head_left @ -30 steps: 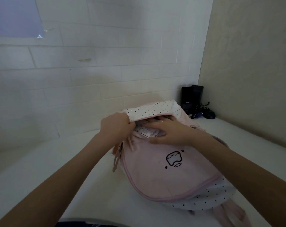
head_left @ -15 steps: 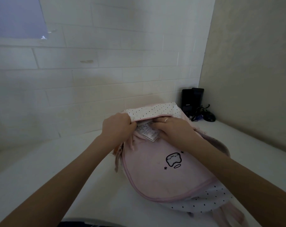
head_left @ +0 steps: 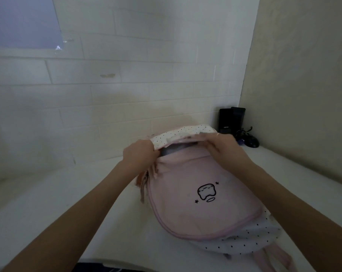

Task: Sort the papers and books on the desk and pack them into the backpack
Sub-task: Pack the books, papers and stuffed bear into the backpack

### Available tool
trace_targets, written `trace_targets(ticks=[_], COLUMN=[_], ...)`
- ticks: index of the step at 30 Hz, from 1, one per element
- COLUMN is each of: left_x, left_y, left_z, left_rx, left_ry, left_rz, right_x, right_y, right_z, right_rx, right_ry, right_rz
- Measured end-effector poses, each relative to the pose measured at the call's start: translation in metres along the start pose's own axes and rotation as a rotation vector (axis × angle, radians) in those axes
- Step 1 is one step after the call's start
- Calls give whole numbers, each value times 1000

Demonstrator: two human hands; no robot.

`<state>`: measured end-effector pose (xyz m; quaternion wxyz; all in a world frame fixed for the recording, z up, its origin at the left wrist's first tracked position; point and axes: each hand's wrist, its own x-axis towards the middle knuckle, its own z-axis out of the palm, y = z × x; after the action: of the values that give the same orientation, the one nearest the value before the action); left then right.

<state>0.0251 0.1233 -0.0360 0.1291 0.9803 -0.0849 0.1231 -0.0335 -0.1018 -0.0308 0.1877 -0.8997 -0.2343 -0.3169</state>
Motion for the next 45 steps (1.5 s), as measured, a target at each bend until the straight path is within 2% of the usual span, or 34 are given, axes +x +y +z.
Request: trace_targets(ticks=[2, 6, 9, 12, 14, 15, 17, 19, 22, 26, 28, 31, 34, 36, 39, 42, 45], left_x=[1, 4, 4, 2, -1, -1, 0, 3, 8, 6, 6, 9, 7, 3, 4, 11, 16], left_y=[3, 18, 21, 18, 13, 11, 7, 7, 7, 10, 13, 20, 27, 27, 22, 24, 26], left_z=[1, -2, -3, -5, -4, -2, 2, 6, 13, 19, 20, 19, 15, 17, 23, 25, 23], left_rx=[-14, 31, 52, 67, -3, -33, 25, 82, 122, 191, 217, 178, 182, 200, 252, 52, -15], left_ry=[-20, 101, 127, 159, 250, 305, 373, 356, 317, 239, 214, 151, 155, 150, 103, 81, 104], left_rz=[-12, 32, 52, 134, 322, 449, 654, 737, 791, 755, 717, 634, 527, 487, 420, 435, 449], right_x=[-2, -9, -8, 4, 6, 5, 6, 7, 2, -11, -10, -5, 3, 5, 3, 1, -2], right_y=[4, -12, -35, -39, -33, -31, -24, -22, -19, -29, -41, -66, -74, -70, -69, -62, -53], right_z=[-6, -8, -6, -9, -19, -27, -41, -49, -48, -38, -33, -4, 34, 42, 24, -10, -44], right_rx=[89, 116, 219, 399, 428, 410, 266, 80, -146, -409, -527, -435, -427, -502, -607, -648, -577], right_ry=[108, 84, 133, 278, 315, 276, 53, -205, -423, -817, -869, -778, -548, -551, -529, -449, -425], right_rz=[28, 2, -76, 186, 297, 301, 267, 289, 349, 412, 357, 371, 488, 597, 648, 602, 591])
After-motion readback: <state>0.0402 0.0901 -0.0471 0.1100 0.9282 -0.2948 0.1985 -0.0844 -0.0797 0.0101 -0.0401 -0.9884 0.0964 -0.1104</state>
